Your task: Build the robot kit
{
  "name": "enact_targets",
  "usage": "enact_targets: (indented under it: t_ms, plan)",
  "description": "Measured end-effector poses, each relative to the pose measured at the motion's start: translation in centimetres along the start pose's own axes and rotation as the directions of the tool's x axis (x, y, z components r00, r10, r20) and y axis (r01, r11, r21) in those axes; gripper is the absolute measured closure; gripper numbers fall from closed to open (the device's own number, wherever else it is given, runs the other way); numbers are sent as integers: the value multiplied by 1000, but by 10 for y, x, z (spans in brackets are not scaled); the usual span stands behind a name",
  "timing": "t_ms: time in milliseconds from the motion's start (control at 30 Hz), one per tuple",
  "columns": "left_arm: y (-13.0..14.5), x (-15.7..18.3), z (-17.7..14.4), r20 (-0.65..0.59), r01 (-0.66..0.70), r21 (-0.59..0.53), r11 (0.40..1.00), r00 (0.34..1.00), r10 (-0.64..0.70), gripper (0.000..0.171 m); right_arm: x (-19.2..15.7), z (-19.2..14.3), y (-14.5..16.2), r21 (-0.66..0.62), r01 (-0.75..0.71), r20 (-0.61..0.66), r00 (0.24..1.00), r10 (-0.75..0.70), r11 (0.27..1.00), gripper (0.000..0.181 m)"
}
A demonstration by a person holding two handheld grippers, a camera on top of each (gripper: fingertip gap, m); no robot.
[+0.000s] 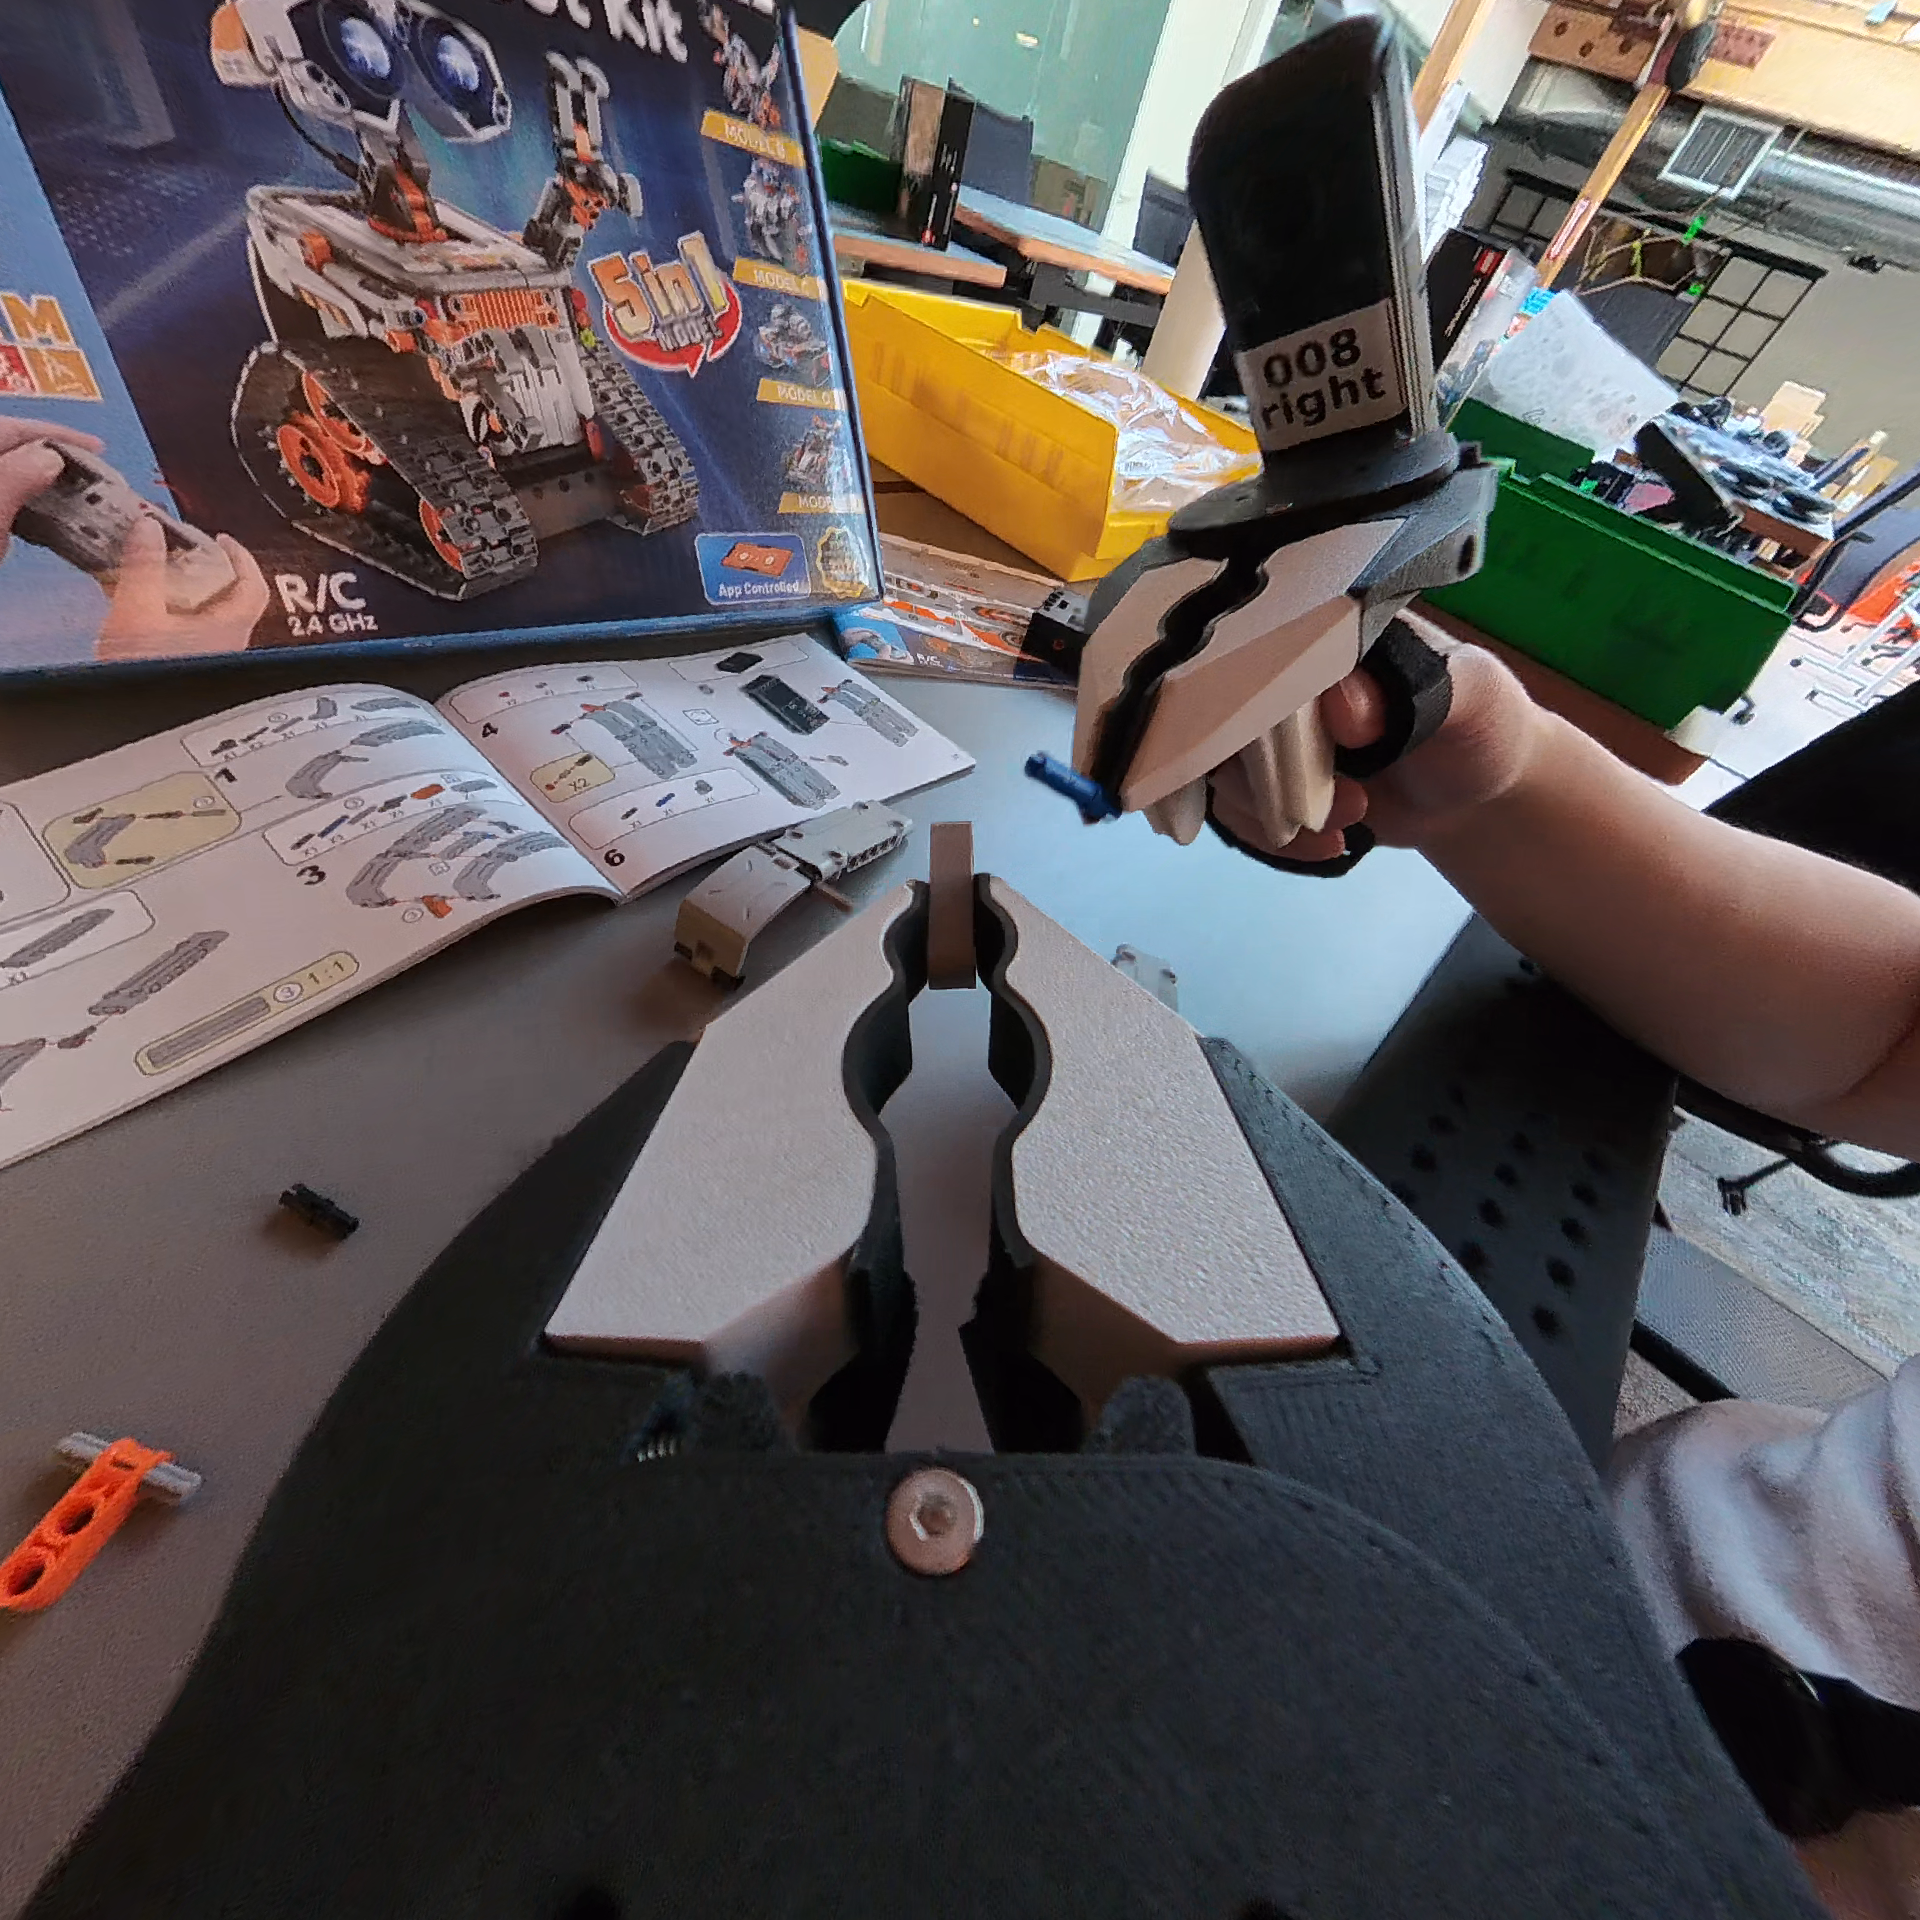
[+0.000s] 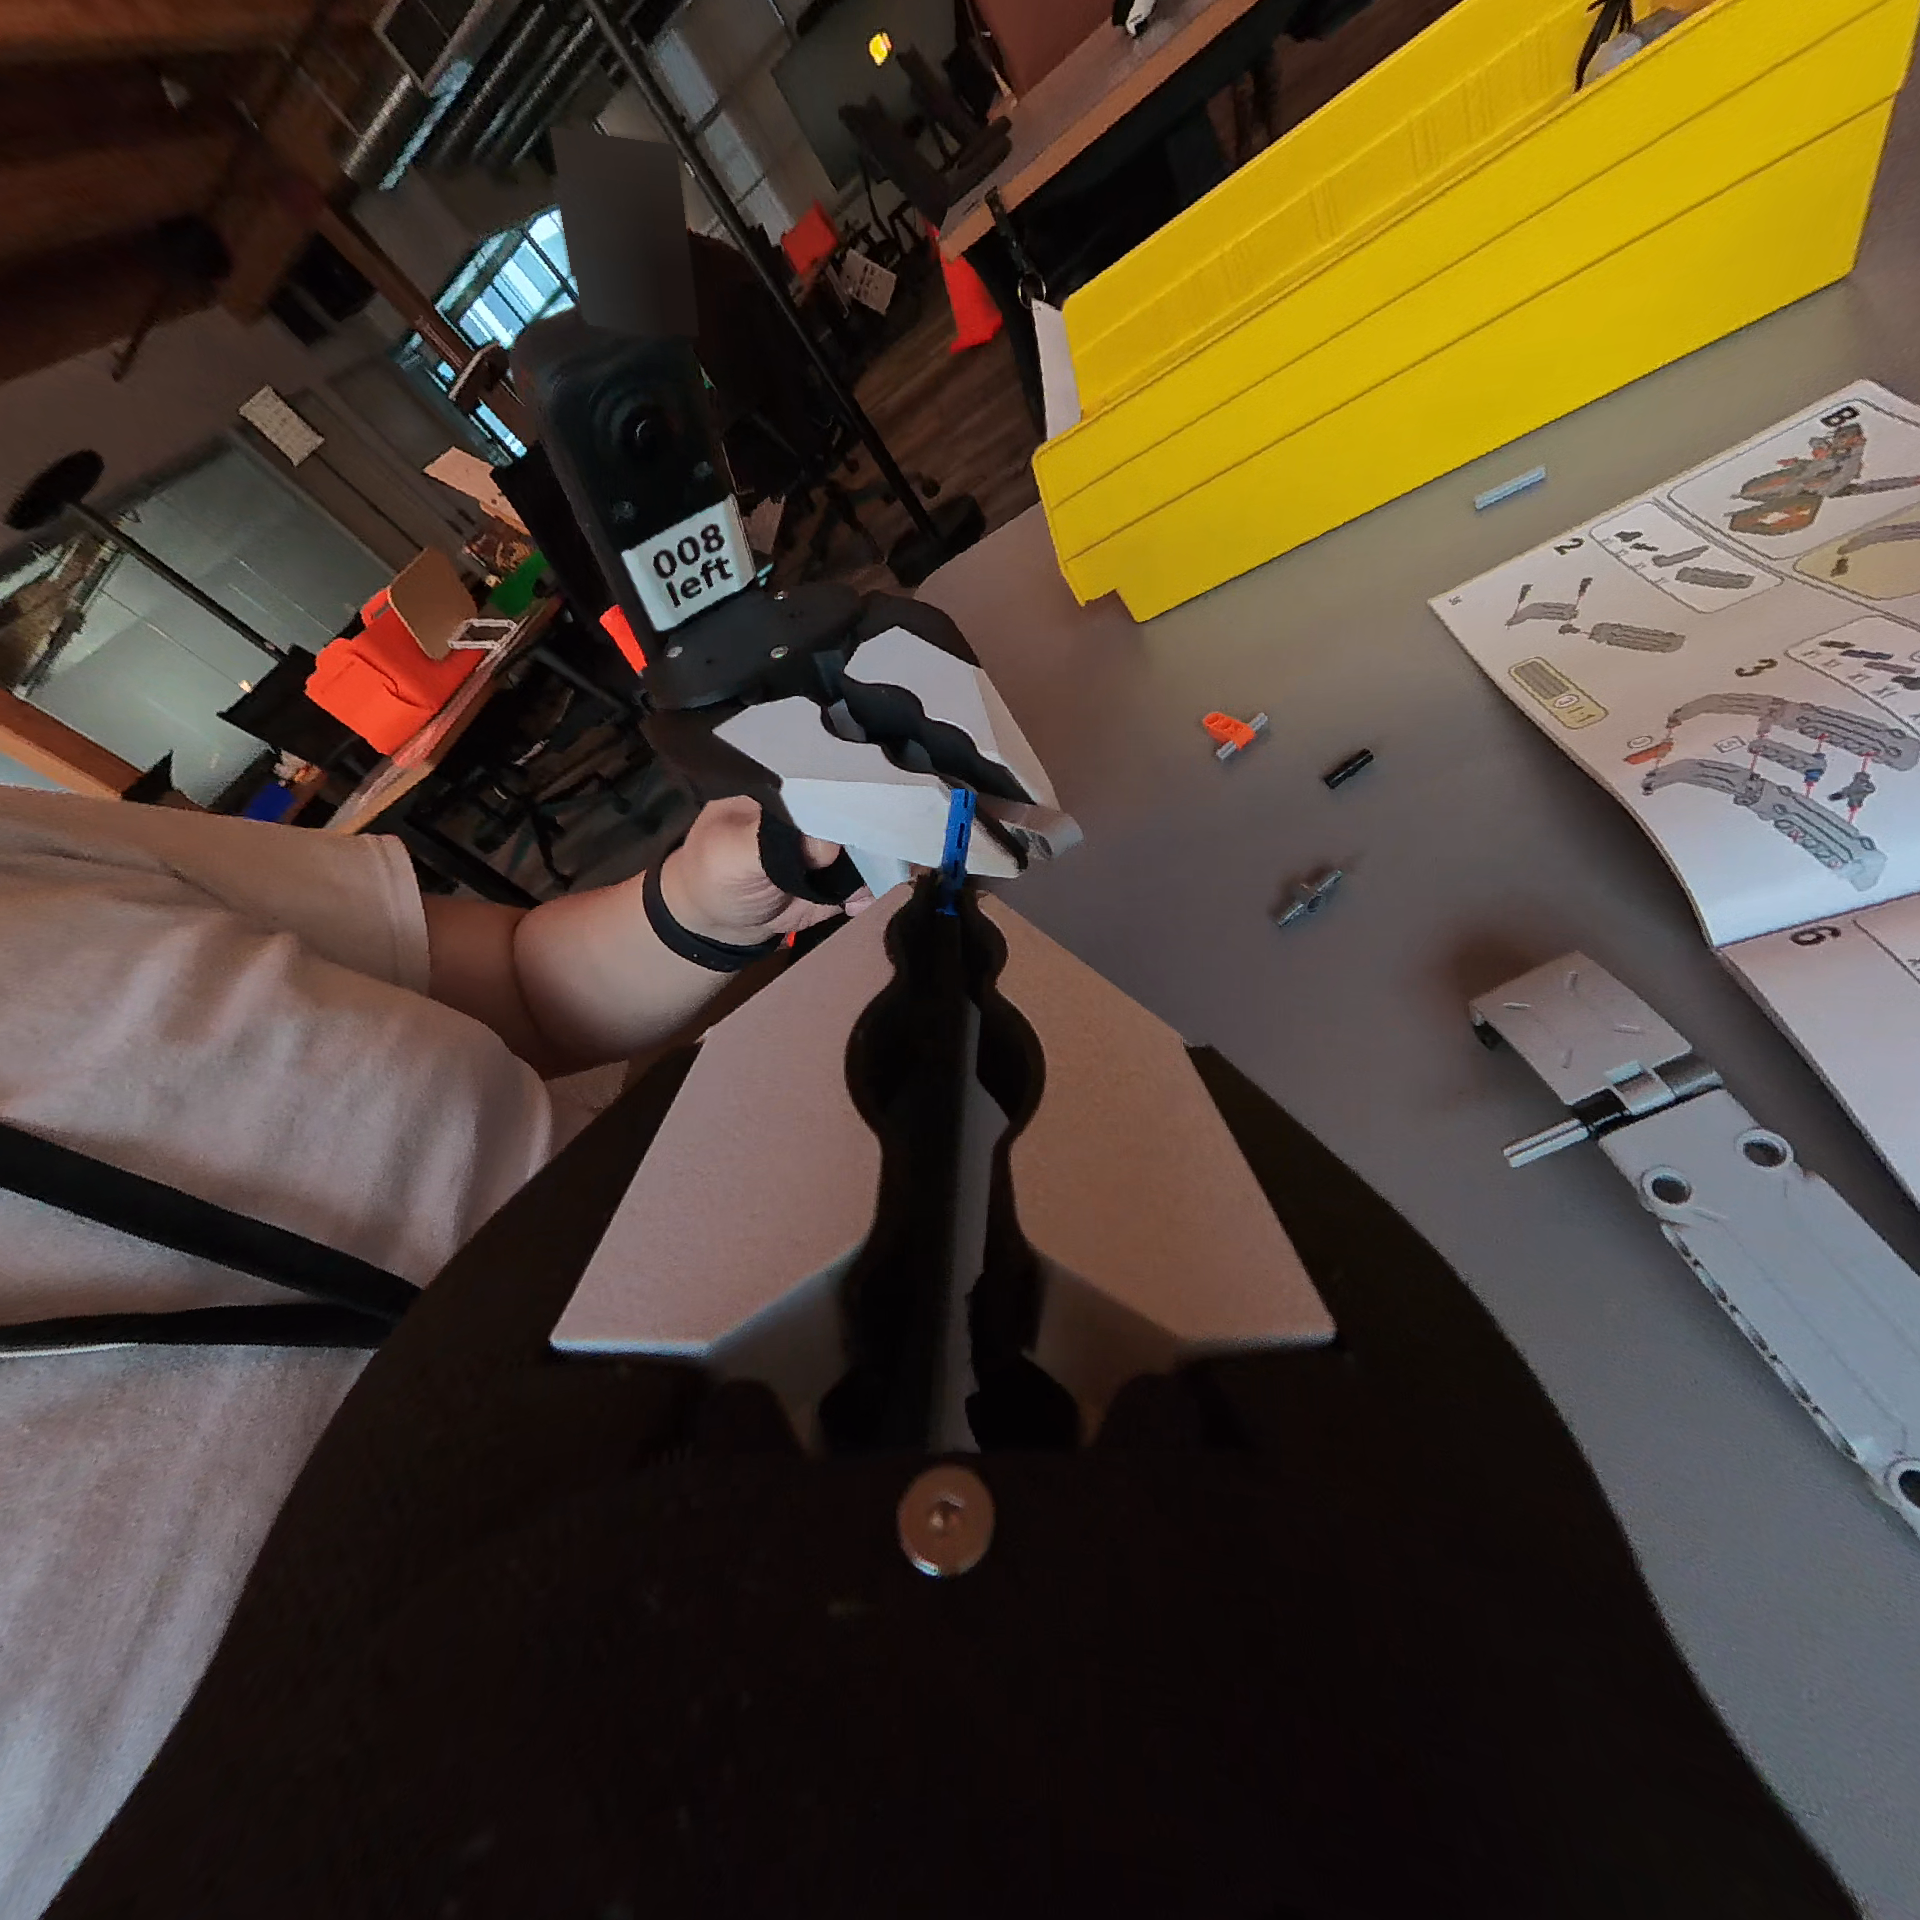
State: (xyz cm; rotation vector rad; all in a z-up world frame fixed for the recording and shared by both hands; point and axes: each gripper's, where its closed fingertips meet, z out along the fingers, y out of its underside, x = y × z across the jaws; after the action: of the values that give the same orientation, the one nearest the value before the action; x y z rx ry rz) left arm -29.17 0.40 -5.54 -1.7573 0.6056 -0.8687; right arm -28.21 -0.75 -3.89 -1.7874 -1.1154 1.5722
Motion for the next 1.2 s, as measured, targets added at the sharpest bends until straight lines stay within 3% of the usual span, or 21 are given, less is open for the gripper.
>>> enact_targets:
  t_ms: [133,200,267,367,533,600,667,800,967,1033,1200]
  plan:
    - [11,0,-2,-19,15,-73,997,1000,-16,166,18,-9,8,11,-22,-68,997,23,1000,178]
    - [20,-2,-4,-19,-3,-129,992,1000,0,166,36,-13,30,-109,15,-164,986,-33,994,178]
    - [35,-6,-5,-21,-36,-217,975,999,32,165,61,-19,52,-287,98,-272,945,-179,953,178]
    - [43,-11,-5,-27,-104,-279,955,995,100,165,74,-16,71,-472,231,-235,897,-374,851,177]
    - [39,-10,-3,-41,-125,-284,951,992,118,165,83,-8,98,-620,254,-169,881,-442,742,176]
    - [41,-10,-2,-50,-126,-290,949,992,117,165,82,-4,96,-594,281,-157,878,-452,754,176]
    - [44,-7,-1,-65,-130,-296,946,991,116,165,82,-3,93,-567,297,-165,873,-460,768,158]
    - [48,4,2,-118,-171,-304,937,983,141,165,48,8,63,-348,435,-104,862,-495,830,150]
    - [52,16,2,-175,-205,-329,922,973,154,165,23,12,46,-193,432,-44,893,-447,881,149]
    - [50,21,2,-201,-208,-316,926,968,149,165,19,14,48,-186,422,-11,902,-432,887,150]
    - [50,31,0,-251,-230,-305,924,955,155,165,9,16,59,-210,427,70,904,-422,880,172]
